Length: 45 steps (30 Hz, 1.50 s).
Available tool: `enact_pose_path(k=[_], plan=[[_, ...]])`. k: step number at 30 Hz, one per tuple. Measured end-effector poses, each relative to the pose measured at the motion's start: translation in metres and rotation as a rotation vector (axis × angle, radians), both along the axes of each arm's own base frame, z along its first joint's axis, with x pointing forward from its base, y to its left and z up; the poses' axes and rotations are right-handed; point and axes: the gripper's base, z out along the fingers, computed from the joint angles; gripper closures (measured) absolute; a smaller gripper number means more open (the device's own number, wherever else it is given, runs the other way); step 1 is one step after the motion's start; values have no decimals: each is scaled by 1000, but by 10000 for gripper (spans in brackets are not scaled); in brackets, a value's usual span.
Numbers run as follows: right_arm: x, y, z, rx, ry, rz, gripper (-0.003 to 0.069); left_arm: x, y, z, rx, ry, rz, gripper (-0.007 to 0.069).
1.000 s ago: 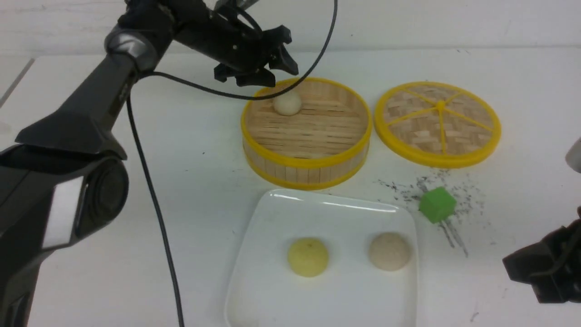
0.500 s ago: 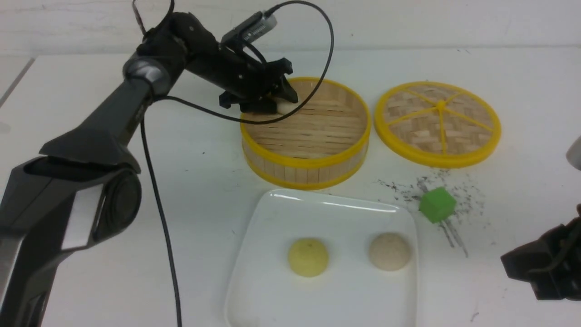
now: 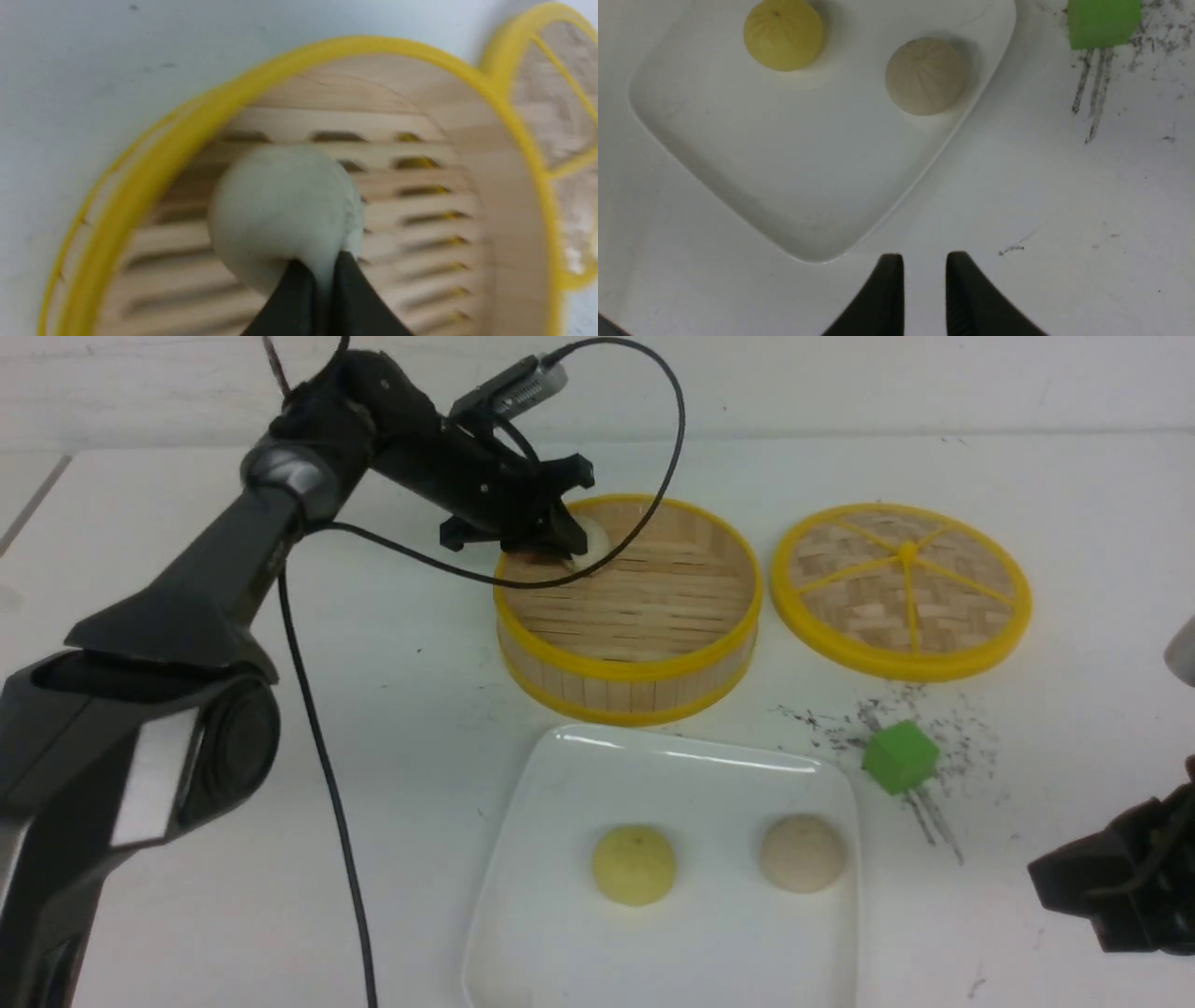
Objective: Put the steamed buns into the plate on the white tablecloth.
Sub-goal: 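Carry the bun from the bamboo steamer to the plate with the left gripper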
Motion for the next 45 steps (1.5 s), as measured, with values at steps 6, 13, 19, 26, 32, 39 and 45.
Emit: enact_pose_path(k=[6, 13, 19, 26, 32, 39, 45], plan=[[0, 0, 0, -1, 3, 0, 496, -41, 8, 104, 11, -114, -59, 603], [-1, 0, -1, -2, 9, 2, 498, -99, 25, 204, 51, -279, -22, 603], [-17, -7, 7, -5, 10, 22, 614, -158, 12, 205, 200, -186, -44, 603], [-60, -25, 23, -2, -45, 57, 674, -225, -37, 111, 404, 51, -260, 601], [-87, -38, 31, 14, -110, 70, 673, -238, -87, 46, 402, 40, -310, 599], [-100, -38, 35, 78, -126, 86, 671, -232, -115, 0, 397, 96, -295, 575], [-111, -42, 36, 86, -128, 104, 668, -226, -121, -20, 391, 104, -280, 449]])
